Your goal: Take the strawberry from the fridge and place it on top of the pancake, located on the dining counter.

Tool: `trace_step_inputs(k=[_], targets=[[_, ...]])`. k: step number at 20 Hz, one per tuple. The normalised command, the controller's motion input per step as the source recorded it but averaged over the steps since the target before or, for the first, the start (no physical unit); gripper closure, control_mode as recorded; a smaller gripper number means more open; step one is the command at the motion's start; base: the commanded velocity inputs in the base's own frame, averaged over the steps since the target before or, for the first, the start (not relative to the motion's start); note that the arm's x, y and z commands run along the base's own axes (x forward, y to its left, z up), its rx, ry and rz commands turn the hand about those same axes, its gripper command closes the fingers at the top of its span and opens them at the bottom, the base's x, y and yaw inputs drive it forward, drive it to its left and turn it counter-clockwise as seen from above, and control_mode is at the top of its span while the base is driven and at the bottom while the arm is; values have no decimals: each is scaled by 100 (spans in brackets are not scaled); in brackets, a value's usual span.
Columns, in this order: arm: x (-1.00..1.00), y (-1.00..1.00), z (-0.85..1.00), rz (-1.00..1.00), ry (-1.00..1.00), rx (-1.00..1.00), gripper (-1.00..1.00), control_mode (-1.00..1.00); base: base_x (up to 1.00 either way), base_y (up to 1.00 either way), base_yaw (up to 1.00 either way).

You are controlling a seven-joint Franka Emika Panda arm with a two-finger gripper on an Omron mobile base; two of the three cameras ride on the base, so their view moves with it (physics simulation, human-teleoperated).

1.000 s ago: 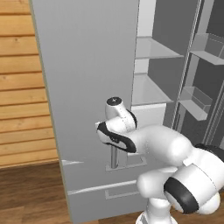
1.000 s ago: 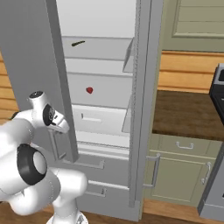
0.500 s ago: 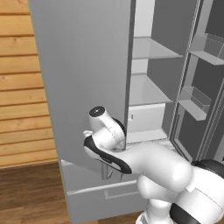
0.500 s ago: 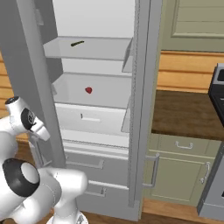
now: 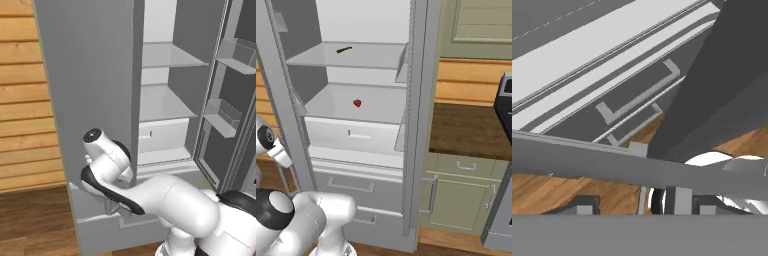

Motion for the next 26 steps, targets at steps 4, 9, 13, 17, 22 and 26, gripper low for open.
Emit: trace_step_inputs(k=[4,9,13,17,22,26], targets=[[-57,23,50,-17,-1,-18,-100,-100,0,0,0],[-44,11,70,-13,0,-12,-100,-100,0,0,0],[-53,-32,79,-1,-1,0,-100,-100,0,0,0],[-75,-11,90,0,-4,0,-100,-100,0,0,0],[-31,-54,42,12,-2,25,-100,-100,0,0,0],[-15,-75,35,21,0,43,-100,-100,0,0,0]])
